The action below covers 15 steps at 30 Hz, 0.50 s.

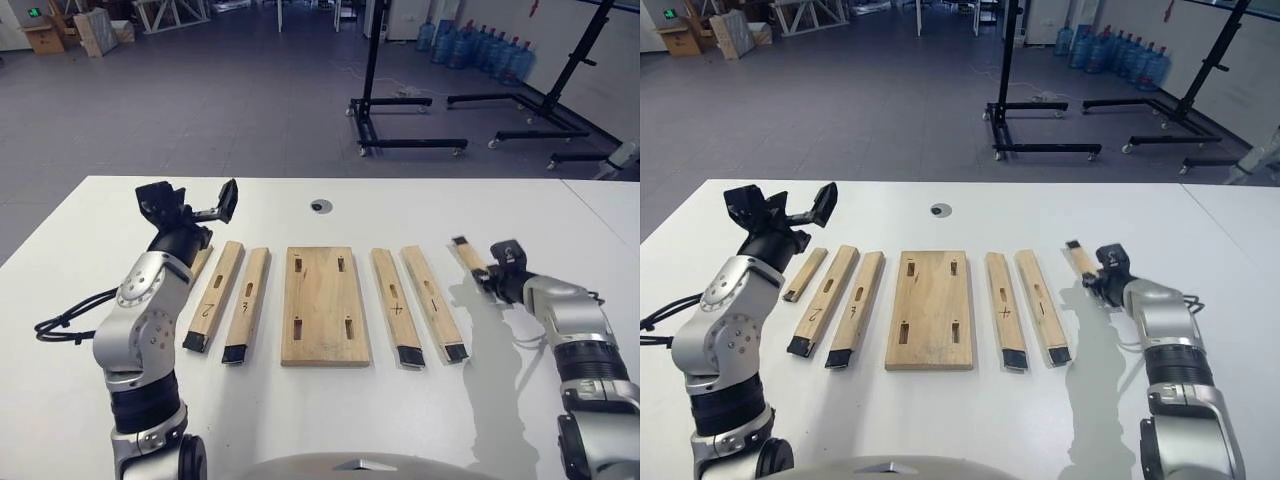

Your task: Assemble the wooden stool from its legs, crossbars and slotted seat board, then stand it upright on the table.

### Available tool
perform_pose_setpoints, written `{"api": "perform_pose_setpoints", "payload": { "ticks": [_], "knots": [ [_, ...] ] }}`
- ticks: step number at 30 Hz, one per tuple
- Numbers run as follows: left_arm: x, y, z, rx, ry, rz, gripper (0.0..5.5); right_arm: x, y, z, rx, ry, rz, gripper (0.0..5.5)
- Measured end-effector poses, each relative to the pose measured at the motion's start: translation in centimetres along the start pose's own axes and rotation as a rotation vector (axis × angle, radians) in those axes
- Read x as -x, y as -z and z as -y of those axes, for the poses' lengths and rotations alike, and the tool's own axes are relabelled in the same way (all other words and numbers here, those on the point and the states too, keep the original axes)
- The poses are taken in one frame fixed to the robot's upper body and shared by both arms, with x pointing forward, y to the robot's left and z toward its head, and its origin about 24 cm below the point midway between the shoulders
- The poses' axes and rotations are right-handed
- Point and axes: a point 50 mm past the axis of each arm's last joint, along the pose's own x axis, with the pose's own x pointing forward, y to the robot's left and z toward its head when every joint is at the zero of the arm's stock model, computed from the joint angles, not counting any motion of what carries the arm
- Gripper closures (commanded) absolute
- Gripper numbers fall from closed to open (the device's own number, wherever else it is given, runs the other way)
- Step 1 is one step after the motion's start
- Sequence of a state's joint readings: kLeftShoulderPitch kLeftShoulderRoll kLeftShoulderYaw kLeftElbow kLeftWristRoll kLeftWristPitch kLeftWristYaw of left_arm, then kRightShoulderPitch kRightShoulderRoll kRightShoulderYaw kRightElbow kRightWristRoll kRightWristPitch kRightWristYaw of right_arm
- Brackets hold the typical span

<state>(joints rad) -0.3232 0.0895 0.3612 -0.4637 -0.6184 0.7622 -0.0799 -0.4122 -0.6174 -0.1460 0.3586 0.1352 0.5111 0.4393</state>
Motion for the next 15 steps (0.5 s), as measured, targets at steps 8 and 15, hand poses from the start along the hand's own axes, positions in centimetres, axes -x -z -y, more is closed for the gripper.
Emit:
{"api": "perform_pose_setpoints", "payload": {
  "ticks": [8,15],
  "knots": [
    [-2.4,2.2,4.1,0.493,0.262,-0.163,0.1,1.8,-8.5,-18.1,0.17,-0.604,0.56,4.21],
    [-2.1,3.6,4.3,0.573,0.264,-0.254,0.1,3.2,-9.0,-19.4,0.171,-0.665,0.646,4.21]
  ]
}}
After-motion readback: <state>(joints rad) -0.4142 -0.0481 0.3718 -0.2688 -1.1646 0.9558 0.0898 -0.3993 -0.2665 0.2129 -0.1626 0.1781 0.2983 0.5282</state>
